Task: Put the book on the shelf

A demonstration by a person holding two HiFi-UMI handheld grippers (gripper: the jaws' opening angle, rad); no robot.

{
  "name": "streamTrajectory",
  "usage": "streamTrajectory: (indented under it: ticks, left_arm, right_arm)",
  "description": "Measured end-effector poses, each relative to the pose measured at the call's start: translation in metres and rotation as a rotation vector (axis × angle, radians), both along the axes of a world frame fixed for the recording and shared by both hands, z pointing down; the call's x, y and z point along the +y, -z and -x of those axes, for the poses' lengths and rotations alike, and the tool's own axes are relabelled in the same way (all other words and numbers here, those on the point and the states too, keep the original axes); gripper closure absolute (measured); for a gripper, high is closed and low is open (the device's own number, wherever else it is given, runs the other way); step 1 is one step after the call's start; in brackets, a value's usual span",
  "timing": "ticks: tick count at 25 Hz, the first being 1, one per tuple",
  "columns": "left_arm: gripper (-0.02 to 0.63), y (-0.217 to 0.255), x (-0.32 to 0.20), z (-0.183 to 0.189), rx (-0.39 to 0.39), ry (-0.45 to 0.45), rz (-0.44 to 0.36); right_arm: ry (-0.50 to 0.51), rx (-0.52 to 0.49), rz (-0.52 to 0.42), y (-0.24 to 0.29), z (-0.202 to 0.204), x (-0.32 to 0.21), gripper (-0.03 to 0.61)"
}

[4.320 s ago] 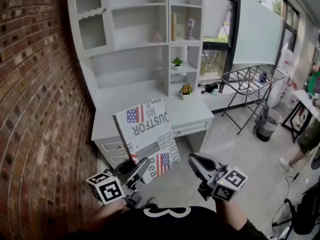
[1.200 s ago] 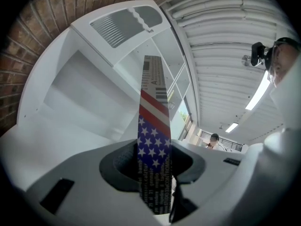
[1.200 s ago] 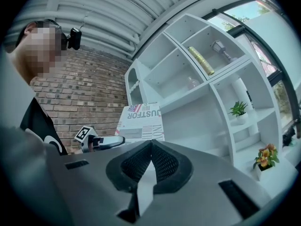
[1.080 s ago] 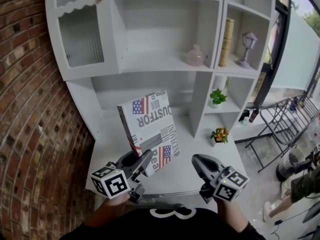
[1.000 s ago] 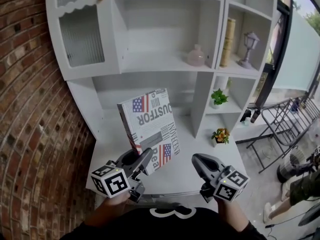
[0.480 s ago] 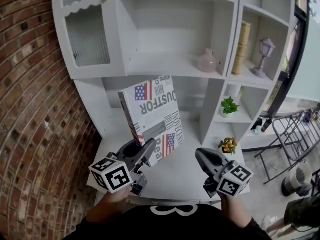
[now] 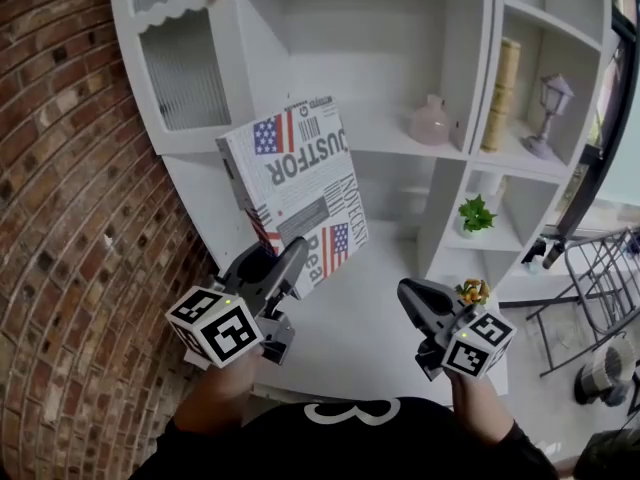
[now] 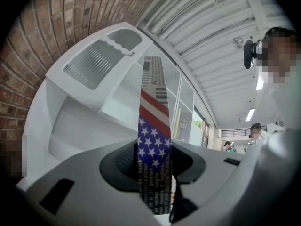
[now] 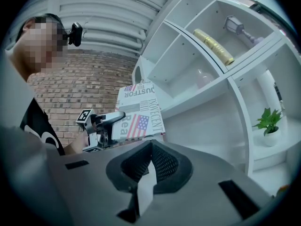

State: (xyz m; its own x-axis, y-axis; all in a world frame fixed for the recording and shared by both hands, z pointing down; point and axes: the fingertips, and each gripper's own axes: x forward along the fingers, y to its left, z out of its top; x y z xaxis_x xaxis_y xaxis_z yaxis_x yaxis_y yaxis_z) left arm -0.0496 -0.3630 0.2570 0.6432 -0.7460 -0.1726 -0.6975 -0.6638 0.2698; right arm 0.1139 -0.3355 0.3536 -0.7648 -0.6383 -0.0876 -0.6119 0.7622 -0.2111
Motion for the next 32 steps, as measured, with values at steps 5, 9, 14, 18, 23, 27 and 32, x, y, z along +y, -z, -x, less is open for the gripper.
streamTrajectory:
  ticks: [5,9,14,18,23,27,32]
  left_arm:
    - [0.465,0.028,-0.007,0.004,-0.041,0.05,-0.084]
    - [0.465,0.053,-0.012,0.003,-0.046,0.075,-0.147]
    - [0.465,0.076,-0.021,-0.003,-0.051,0.088,-0.191]
    - [0.465,0.093,-0.035,-0.006,-0.072,0.118,-0.23]
    - [0.465,0.11,-0.051,-0.002,-0.095,0.172,-0.256]
    - [0.465,0.123,-0.066,0.0,-0.12,0.215,-0.281]
    - [0.465,0.128,-0.089,0.005,-0.147,0.27,-0.279]
  right_arm:
    - [0.026,-0.003,-0.033,0.012,0.004,-0.005,0.572]
    - [0.03,-0.002,-0.05,0.017,0.0,-0.008,0.572]
    - [0.015,-0.008,-0.061,0.021,-0.011,-0.012,0.572]
    - [0.005,-0.016,-0.078,0.028,-0.019,-0.017,0.572]
    - [0.0,-0.022,-0.086,0.034,-0.024,-0.025,0.572]
    - [-0.005,-0.022,-0.093,0.037,-0.027,-0.032,0.572]
    - [-0.004,-0.032,-0.097,0.038,-0.026,-0.042,0.572]
